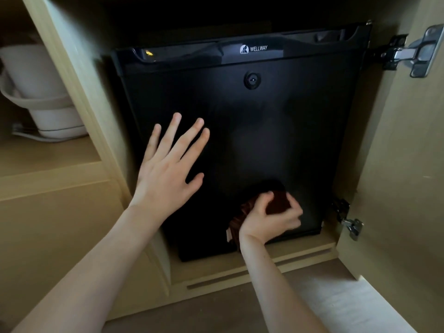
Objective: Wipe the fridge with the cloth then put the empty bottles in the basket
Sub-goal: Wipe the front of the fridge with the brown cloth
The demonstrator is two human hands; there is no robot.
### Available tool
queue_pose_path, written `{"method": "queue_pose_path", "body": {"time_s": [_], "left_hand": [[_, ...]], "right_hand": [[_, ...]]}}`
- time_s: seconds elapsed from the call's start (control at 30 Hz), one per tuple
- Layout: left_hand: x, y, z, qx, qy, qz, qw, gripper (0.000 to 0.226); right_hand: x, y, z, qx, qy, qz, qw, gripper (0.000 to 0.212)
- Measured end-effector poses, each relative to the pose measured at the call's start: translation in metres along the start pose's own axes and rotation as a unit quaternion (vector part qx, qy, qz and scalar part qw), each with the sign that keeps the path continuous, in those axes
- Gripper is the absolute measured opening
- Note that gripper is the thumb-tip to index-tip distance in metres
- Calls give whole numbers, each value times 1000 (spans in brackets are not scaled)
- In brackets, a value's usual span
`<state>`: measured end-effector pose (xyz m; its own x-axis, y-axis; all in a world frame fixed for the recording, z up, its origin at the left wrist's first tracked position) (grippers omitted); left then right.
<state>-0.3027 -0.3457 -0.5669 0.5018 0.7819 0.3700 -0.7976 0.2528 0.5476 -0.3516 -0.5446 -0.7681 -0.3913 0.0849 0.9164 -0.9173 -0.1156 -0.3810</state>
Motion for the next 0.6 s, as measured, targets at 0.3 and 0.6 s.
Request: {"method": "queue_pose_path", "body": {"time_s": [0.3, 0.6], "left_hand": [[-51, -16, 7, 18, -76, 21, 997, 88], [-51, -34, 6, -20, -70, 39, 997, 87]], "right_hand": [[43, -16, 21, -2, 0, 27, 1000, 29], [-27, 24, 37, -60, -41, -7, 997, 36]]}}
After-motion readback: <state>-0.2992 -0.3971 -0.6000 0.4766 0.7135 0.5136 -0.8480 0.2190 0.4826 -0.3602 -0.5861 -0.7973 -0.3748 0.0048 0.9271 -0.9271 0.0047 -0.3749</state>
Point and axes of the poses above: each hand's wrist, its own z-axis towards the middle knuckle, its own y-axis out of the back of the hand, x = y × z, the point moved 10 cm from there along z, towards the middle knuckle, and after that the axes turned 1 degree about -x, right-handed, at the moved point
